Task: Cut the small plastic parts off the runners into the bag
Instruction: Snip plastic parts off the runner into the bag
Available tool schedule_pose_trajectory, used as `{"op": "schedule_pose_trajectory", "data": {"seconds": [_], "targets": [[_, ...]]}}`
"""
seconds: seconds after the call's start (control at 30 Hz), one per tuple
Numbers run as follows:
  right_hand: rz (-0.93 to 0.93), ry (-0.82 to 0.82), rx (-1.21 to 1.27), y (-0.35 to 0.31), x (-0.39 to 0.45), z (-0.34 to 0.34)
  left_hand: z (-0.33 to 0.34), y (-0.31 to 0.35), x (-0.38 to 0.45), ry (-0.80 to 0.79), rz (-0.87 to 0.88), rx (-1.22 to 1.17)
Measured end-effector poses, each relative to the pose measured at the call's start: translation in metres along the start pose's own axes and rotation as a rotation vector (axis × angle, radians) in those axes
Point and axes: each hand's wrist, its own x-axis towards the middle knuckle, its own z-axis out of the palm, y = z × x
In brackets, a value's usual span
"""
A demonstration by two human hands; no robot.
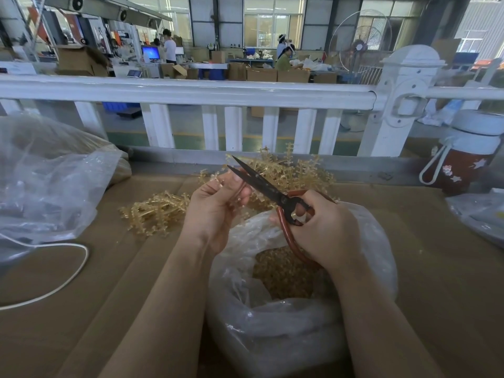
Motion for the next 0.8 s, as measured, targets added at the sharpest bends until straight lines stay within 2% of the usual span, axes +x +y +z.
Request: {"op": "schedule_pose_trajectory", "data": {"seconds": [0.2, 0.3, 0.6, 0.8], "targets": [[-0.013, 0.042, 0.004, -0.0054, -0.0015, -0.0024, 0.0009, 0.0, -0.0009, 0.048, 0.043, 0.11], [0.009, 0.005, -0.014, -0.0035, -0.0004, -0.0028, 0.0025, -0.0016, -0.0015, 0.056, 0.037, 0.145], [0.01, -0.07, -0.001, 0.0007, 0.0009, -0.0024, 0.0029, -0.0032, -0.003, -0.049, -0.001, 0.1], [0.019, -0.097, -0.002, 0.0014, 0.0017, -0.0019, 0.0045, -0.0035, -0.0017, -0.02, 0.023, 0.075]]}}
